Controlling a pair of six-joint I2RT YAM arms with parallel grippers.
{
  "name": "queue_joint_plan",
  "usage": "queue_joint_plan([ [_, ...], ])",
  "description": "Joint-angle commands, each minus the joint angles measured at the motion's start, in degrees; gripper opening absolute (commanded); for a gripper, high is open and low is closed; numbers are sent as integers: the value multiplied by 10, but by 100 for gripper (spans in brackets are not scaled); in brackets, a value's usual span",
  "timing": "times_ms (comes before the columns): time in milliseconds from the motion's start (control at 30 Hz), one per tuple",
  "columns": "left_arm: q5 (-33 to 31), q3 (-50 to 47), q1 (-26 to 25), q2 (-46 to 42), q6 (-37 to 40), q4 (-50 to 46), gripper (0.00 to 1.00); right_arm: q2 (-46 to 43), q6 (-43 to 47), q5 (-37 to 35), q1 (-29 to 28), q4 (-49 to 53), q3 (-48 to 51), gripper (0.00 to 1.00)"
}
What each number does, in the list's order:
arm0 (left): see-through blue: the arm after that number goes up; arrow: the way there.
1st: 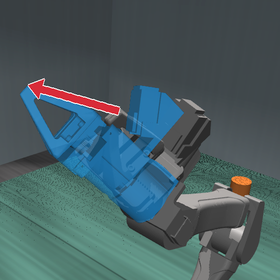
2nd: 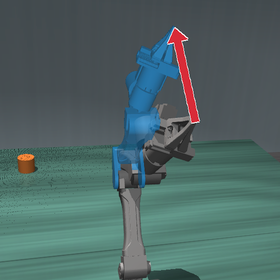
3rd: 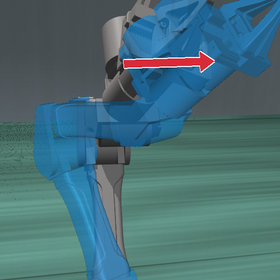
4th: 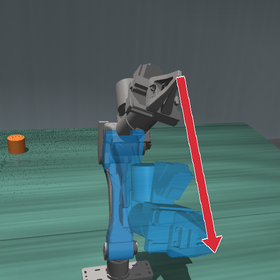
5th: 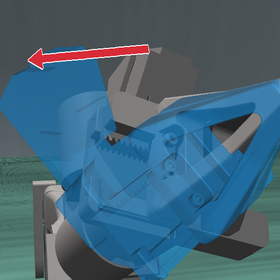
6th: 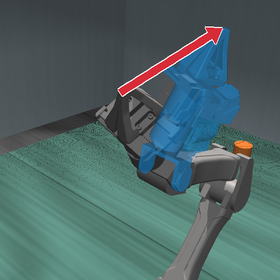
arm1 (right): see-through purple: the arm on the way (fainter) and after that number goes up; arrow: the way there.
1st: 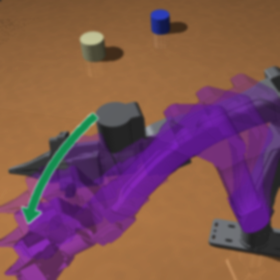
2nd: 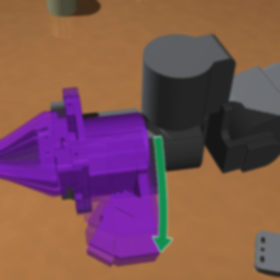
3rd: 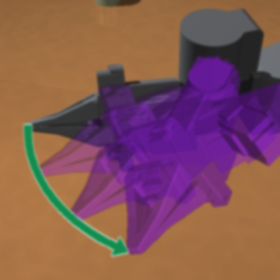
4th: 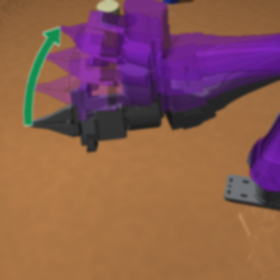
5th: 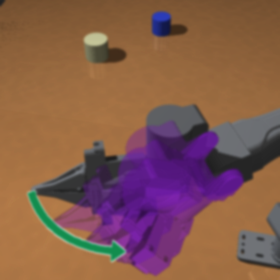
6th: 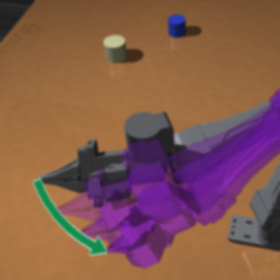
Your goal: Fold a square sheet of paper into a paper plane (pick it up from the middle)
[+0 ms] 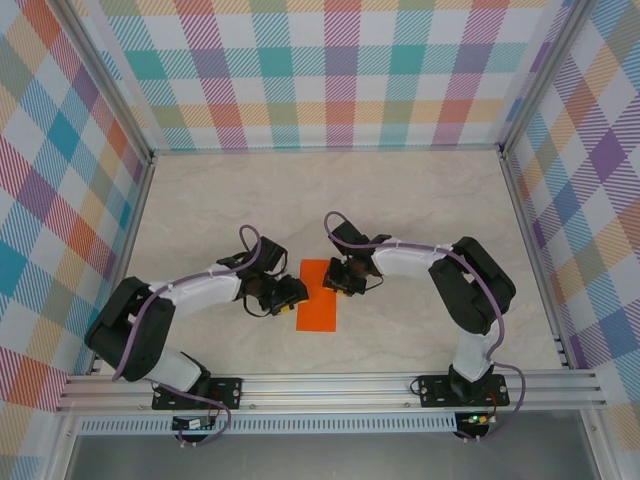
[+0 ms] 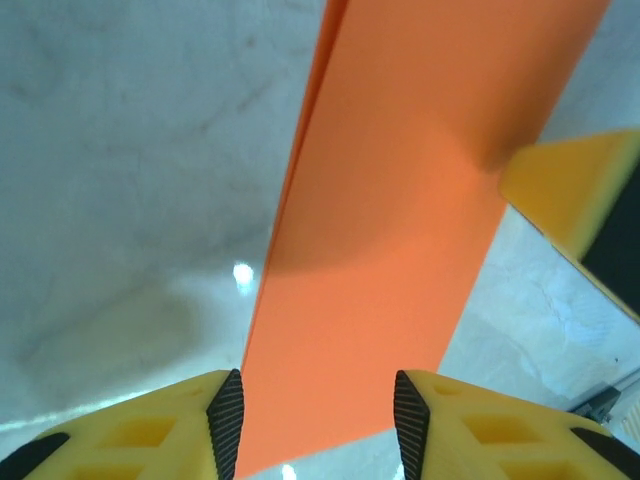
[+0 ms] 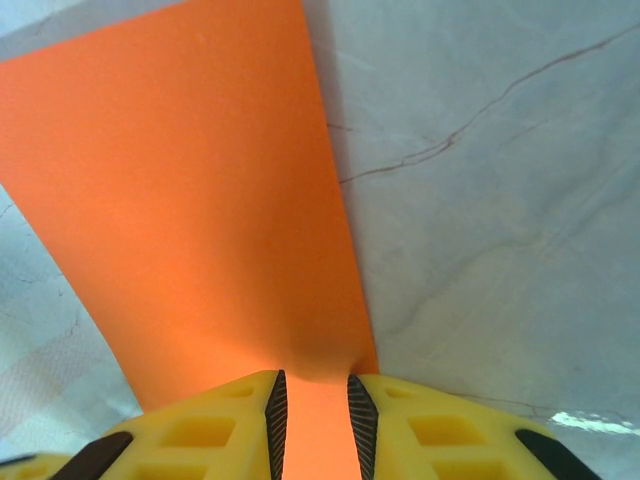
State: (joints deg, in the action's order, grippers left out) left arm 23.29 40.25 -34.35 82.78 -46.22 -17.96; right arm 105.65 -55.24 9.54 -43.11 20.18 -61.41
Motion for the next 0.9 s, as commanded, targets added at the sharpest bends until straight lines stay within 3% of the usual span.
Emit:
queue_joint_plan([
  [0, -5, -34, -12, -43, -28, -15, 47, 29, -8, -14, -1, 39, 26, 28],
  [367, 2, -47, -48, -45, -43, 2, 48, 33, -9, -14, -1, 38, 26, 28],
  [867, 10, -52, -57, -5, -42, 46, 47, 37, -11, -12, -1, 38, 29, 28],
])
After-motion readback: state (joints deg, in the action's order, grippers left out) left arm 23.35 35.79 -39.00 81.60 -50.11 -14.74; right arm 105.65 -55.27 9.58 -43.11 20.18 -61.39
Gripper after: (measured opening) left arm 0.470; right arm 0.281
